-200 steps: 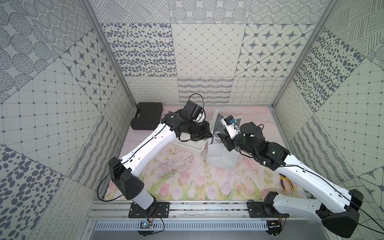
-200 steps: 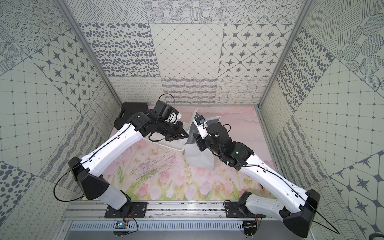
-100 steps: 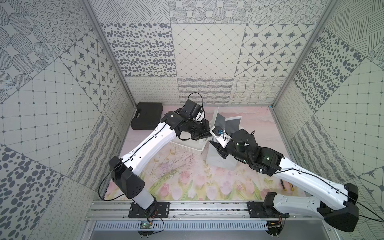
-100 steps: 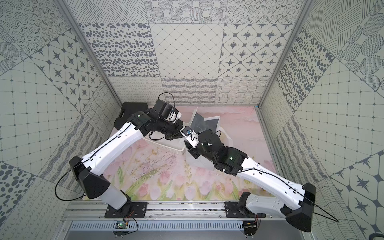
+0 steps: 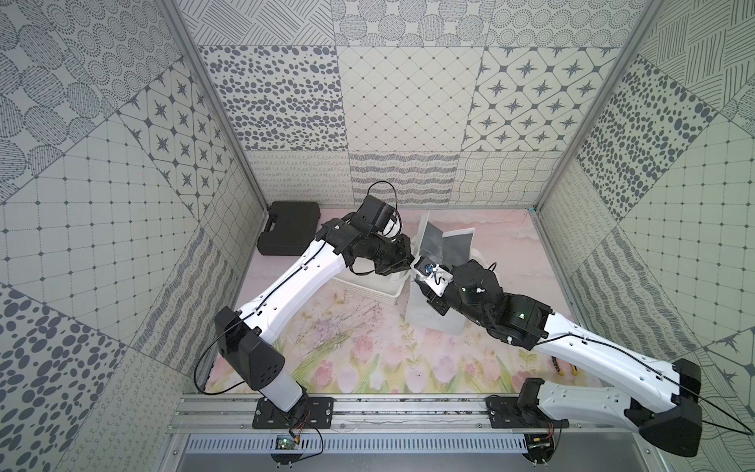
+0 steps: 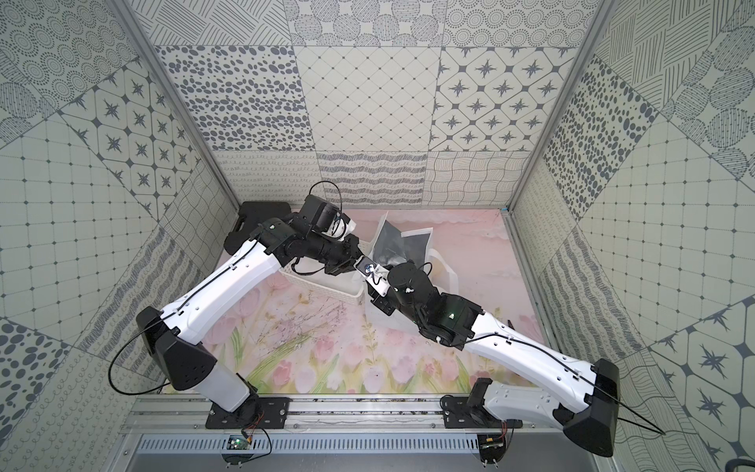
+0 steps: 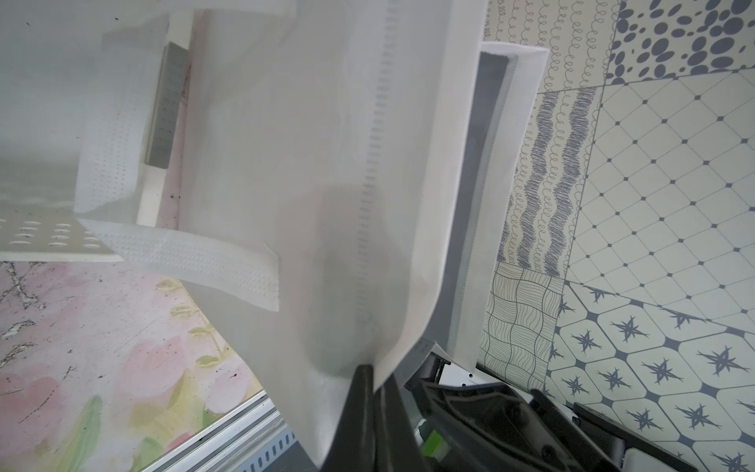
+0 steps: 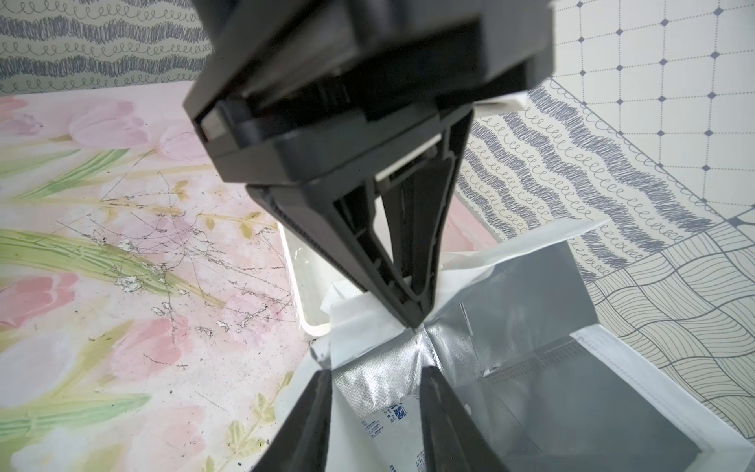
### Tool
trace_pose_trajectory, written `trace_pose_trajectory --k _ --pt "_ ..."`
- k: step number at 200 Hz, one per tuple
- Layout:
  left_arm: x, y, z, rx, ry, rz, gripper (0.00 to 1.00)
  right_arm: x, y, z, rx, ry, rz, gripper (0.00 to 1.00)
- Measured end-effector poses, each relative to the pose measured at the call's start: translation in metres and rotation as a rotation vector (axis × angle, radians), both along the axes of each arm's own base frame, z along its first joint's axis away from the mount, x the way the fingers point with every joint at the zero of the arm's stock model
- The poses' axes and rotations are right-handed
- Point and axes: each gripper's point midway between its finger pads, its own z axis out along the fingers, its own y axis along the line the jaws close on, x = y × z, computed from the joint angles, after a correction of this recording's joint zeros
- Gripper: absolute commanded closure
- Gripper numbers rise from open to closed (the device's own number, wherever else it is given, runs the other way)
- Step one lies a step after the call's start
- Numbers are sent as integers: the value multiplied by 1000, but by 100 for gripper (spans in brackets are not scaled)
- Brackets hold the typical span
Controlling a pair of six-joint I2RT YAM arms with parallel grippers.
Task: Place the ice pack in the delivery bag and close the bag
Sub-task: Tear off the adhesive seal from the delivery bag.
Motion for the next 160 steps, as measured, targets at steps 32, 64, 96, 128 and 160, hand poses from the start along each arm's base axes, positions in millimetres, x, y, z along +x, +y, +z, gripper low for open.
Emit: trace_pose_trajectory --k 32,64,96,128,160 --pt "0 -1 -1 -4 7 -5 100 2 2 -2 -16 -10 3 61" --pt "0 -2 -2 -5 12 -8 100 5 4 -3 -26 -24 0 64" --pt "1 -2 -3 -5 14 -7 100 8 4 1 -22 -42 -12 72" --pt "1 -2 -3 -7 18 -7 100 9 4 7 -4 -57 -17 75" --pt "1 -3 -5 -8 24 -10 100 8 6 10 8 -65 -8 75"
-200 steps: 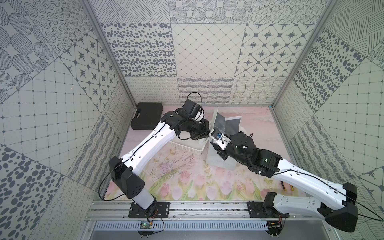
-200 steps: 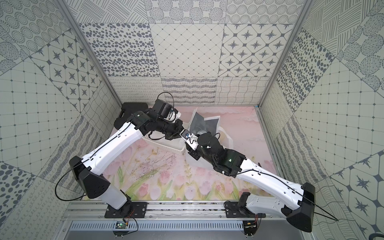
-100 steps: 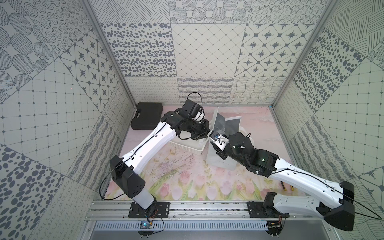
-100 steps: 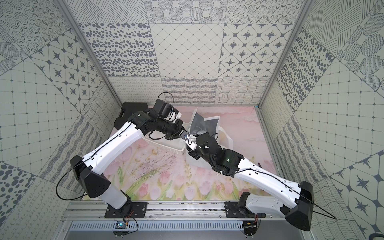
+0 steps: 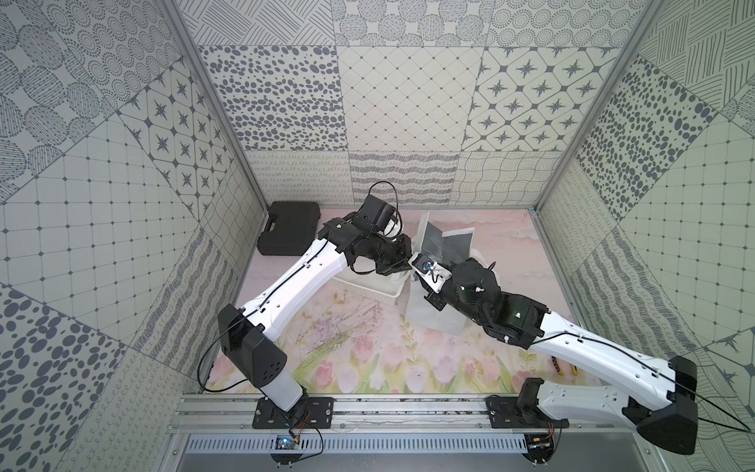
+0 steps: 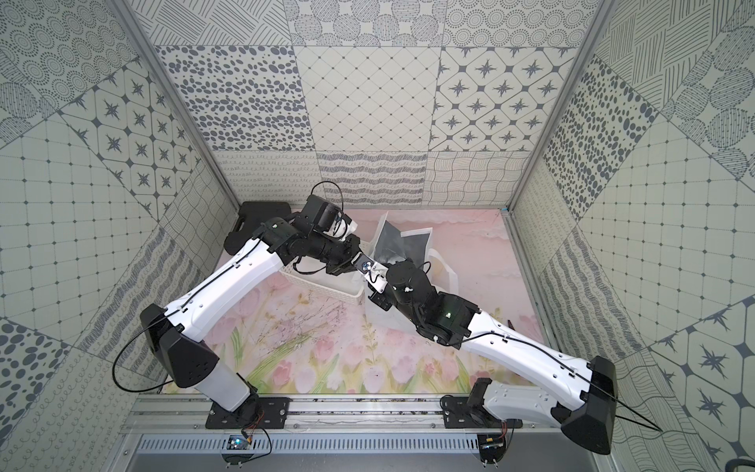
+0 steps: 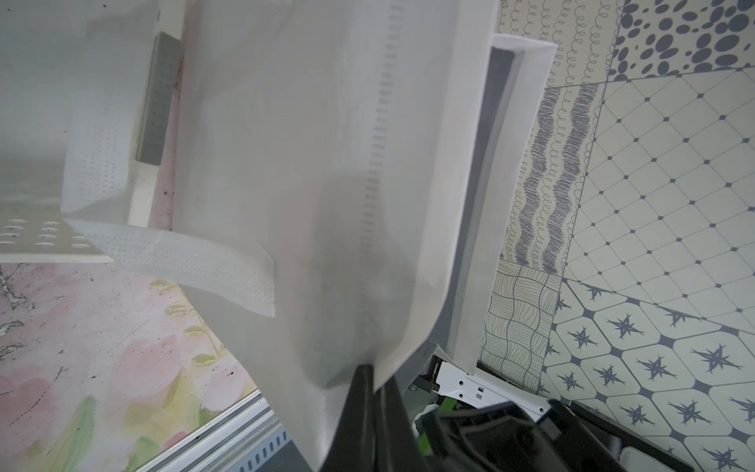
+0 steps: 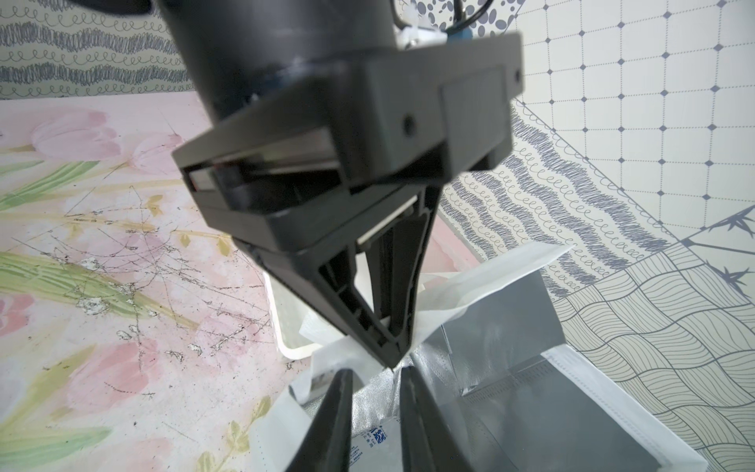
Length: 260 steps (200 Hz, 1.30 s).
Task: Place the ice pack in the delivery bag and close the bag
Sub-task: Tear off the adhesive seal from the delivery bag.
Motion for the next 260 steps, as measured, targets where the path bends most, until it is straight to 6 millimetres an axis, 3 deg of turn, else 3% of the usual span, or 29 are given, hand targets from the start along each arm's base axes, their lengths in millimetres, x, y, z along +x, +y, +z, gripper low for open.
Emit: trace_pose_trajectory --k 28,85,97,176,183,205,260 --pt "-1 -1 0 -4 3 -4 100 -3 4 0 0 3 25 75" --pt "-1 -1 1 -7 5 -6 100 -4 4 -1 -7 -2 33 87" --pt "-1 -1 1 -7 5 -6 100 -4 4 -1 -10 -5 35 100" --pt "-1 -1 1 -6 5 -6 100 -5 6 0 5 5 41 100" --pt "-1 -1 1 -6 5 -6 100 -5 6 0 7 6 42 89" --pt "-1 -1 1 -6 4 -7 100 -7 6 2 21 12 46 82" --pt "-1 -1 1 -7 5 -7 100 -9 5 0 31 25 41 80"
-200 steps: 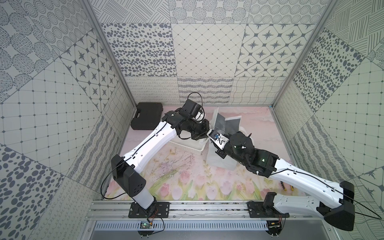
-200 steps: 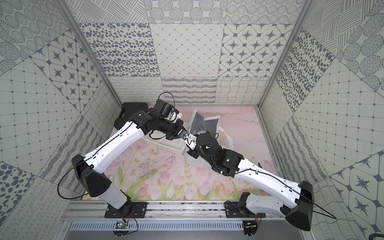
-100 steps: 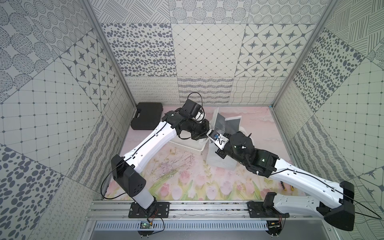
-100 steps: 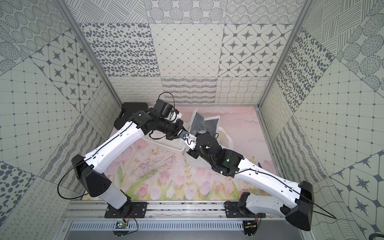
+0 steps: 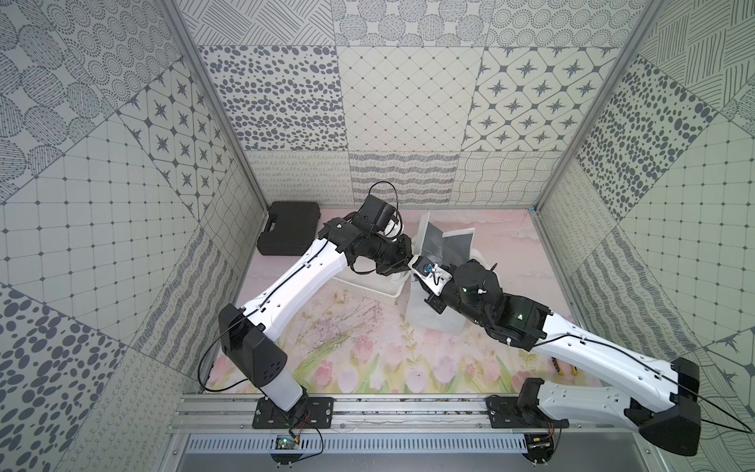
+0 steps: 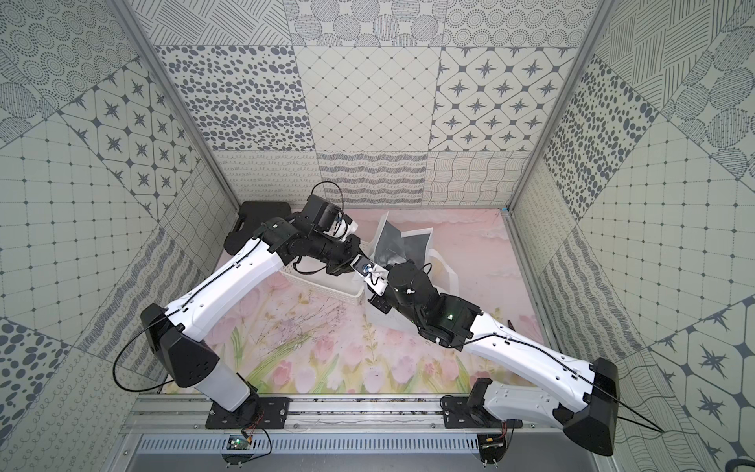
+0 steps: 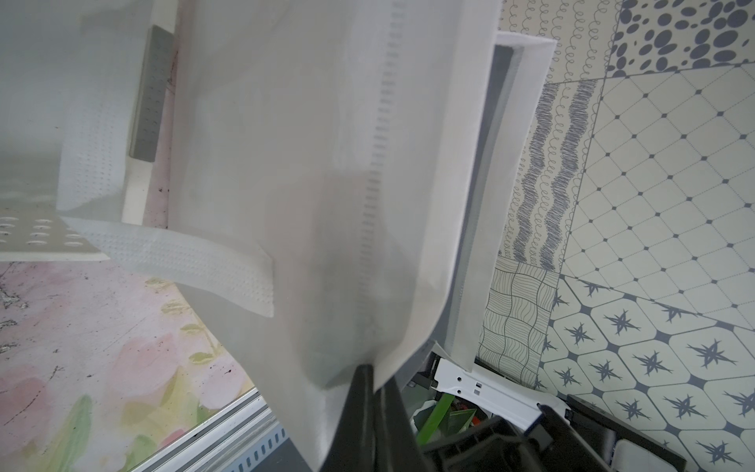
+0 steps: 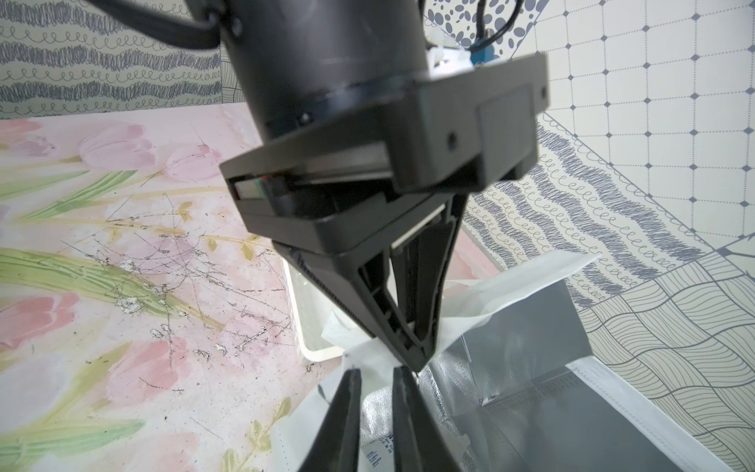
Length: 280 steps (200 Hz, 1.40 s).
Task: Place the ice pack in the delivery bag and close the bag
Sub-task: Tear off the adhesive seal from the delivery bag.
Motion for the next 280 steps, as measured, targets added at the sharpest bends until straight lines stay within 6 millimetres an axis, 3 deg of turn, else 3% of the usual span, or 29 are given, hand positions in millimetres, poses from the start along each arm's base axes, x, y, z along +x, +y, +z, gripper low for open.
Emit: trace_pose_trajectory --k 32,88,109,151,175,187,245,280 --pt "0 0 0 0 0 0 100 0 0 0 2 3 -1 86" --pt "0 0 0 0 0 0 100 1 2 -6 -7 18 -5 85" --pt "0 0 0 0 0 0 100 1 3 -7 -9 18 -4 100" --pt "0 0 0 0 0 0 100 1 2 -7 -4 25 -9 100" --pt "0 0 0 1 -3 -2 55 5 -2 -7 -9 16 -36 100" --pt "1 1 3 -1 -9 -2 50 9 -6 -7 -11 13 -56 100" --pt "10 8 24 -13 -78 11 48 53 -55 -2 -2 2 -271 100" --pt "9 10 28 -14 -102 4 48 82 -94 14 23 -24 -415 100"
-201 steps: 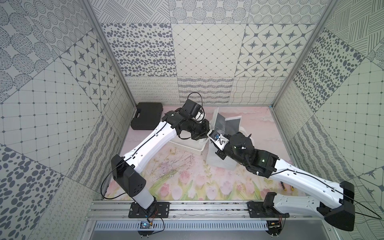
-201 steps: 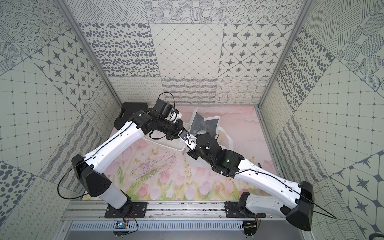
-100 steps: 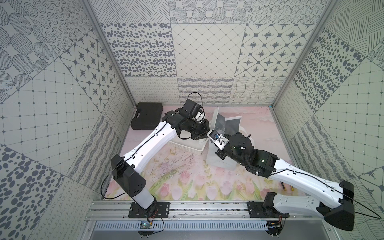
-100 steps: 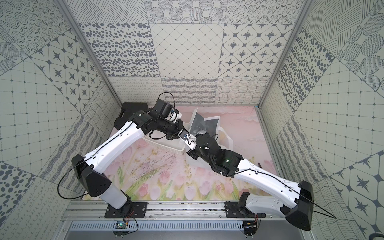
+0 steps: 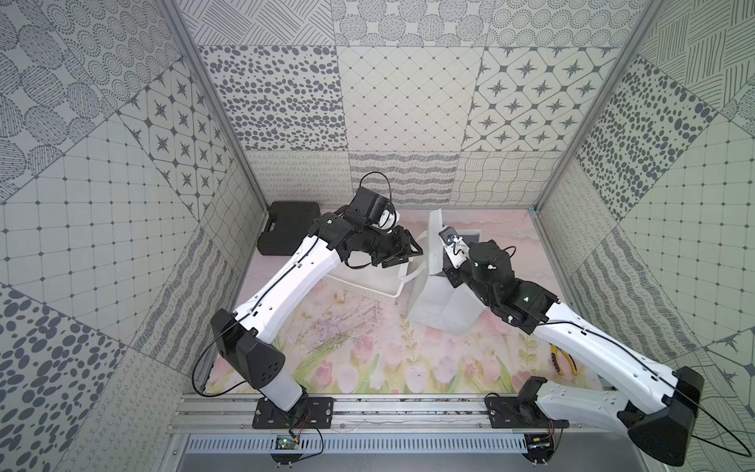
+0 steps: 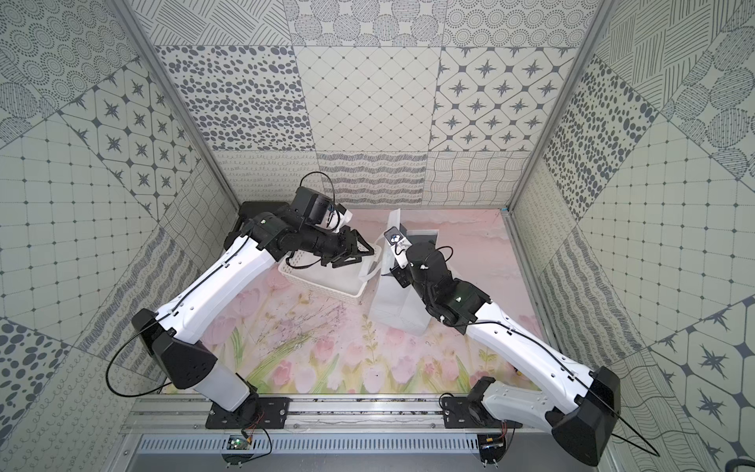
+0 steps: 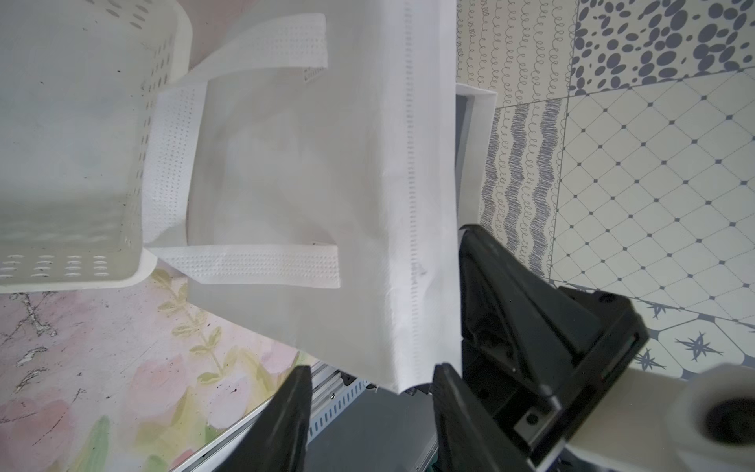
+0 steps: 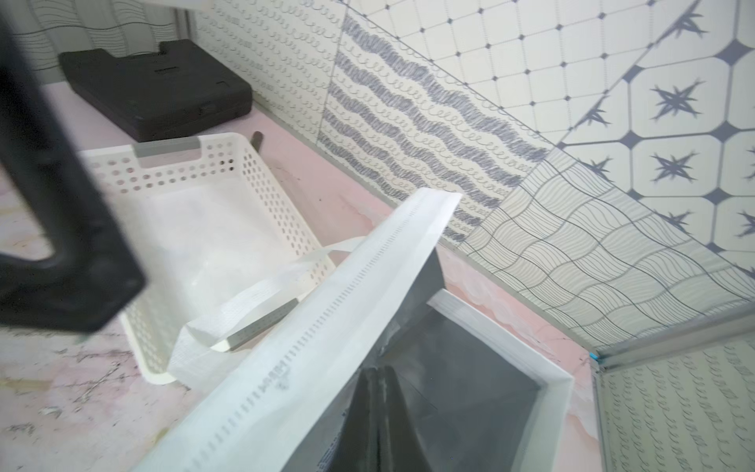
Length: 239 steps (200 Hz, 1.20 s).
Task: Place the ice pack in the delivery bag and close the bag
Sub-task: Tear off the adhesive seal from the delivery bag.
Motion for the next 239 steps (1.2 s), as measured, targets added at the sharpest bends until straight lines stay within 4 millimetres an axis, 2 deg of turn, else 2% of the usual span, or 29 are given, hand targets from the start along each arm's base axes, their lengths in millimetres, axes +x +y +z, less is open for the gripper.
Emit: trace_pose_trajectory --k 21,41,78,104,132,162,182,218,239 --pt "-1 1 0 4 -10 -9 47 19 -21 13 20 -19 -76 100" --pt "-2 1 0 9 -16 -18 47 31 -31 18 33 -26 -106 100" --pt "-2 1 6 27 -48 -43 49 28 -10 19 96 -4 2 100" --pt "-3 -5 9 61 -85 -76 48 27 -4 18 122 11 25 100" --pt "-8 -20 9 127 -131 -138 46 30 -5 16 115 11 9 100" --pt "-13 -44 9 230 -213 -213 45 36 -17 15 104 4 -45 100" --pt "-11 -53 2 319 -258 -239 45 38 -21 19 111 -3 -60 100" --pt "-9 -48 -19 488 -294 -255 45 39 -23 24 124 -14 -70 100" --pt "-10 -45 -28 566 -310 -265 54 39 -23 25 132 -14 -74 100"
